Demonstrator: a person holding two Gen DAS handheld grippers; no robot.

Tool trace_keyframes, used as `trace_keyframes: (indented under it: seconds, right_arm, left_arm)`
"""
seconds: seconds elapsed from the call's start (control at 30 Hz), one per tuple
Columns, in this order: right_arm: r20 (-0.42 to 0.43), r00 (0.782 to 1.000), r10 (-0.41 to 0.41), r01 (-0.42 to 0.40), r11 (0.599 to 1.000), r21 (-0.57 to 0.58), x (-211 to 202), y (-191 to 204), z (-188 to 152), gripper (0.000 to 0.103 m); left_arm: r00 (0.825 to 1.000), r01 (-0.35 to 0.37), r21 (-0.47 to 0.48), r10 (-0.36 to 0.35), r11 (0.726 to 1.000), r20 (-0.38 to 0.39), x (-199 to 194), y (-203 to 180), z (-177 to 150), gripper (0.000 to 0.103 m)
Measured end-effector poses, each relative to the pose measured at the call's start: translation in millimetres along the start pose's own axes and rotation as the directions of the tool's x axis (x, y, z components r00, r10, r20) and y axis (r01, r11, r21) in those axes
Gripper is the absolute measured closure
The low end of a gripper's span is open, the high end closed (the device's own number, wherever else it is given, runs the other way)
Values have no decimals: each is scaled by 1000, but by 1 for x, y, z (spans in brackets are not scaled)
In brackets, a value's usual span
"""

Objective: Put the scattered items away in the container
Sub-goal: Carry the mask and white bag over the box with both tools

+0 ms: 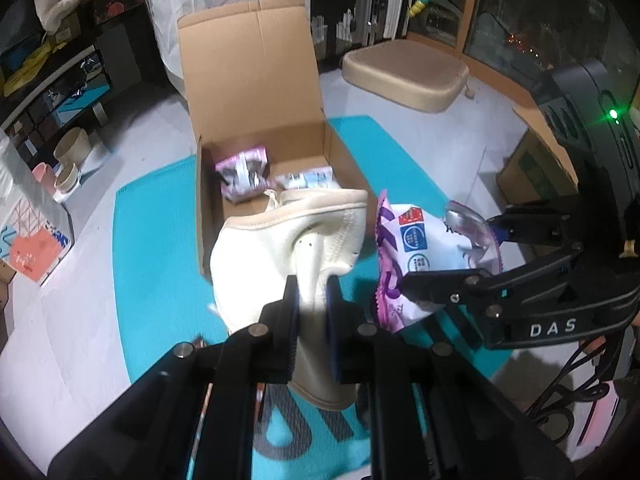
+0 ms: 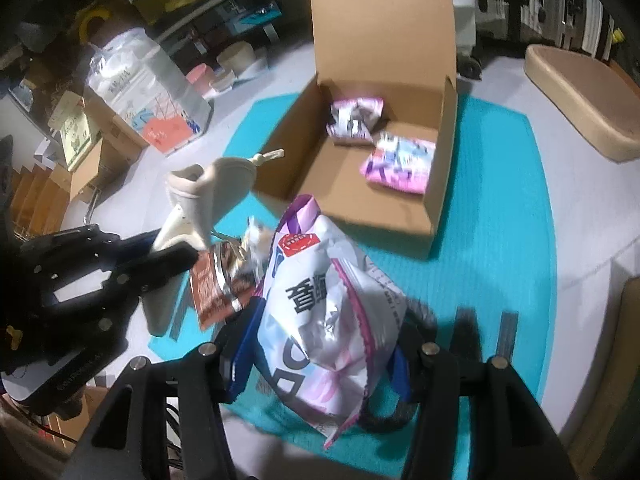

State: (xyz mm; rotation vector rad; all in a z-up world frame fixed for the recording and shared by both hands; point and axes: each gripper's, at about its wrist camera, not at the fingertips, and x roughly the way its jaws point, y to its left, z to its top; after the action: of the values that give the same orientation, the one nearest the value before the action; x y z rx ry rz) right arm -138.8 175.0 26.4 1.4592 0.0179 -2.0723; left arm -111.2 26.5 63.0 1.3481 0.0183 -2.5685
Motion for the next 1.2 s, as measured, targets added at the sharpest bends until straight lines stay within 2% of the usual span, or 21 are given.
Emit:
trace_keyframes:
  seconds: [0.2,0.57,0.73,0.83,0.97,1.2]
  right_arm:
    - [43,999,-5,6,1000,-9,-2,-10,35,47]
    - [83,995,-48,48,999,-5,25,-36,101,47]
    - [91,993,-70,70,998,4,47,-50,132,47]
    - [79,994,-74,73,997,12,61,-57,148,47]
    - [68,992,-105,105,994,-6,79,-62,165,47]
    - [31,989,-147,147,989,-16,111,-76,184,47]
  left_arm:
    - [1000,-2,-8,2,1000,23,21,12,34,92]
    - [999,-34,22,34,999,-22,82,31,82,92]
    - [997,-26,53,30,998,-78,117,39,93,92]
    - [994,-46,70,52,996,-91,134,43,95,91]
    - [990,-45,50,51,998,-132,158,54,98,91]
    - [987,-42,45,48,998,-154,185,62,105,91]
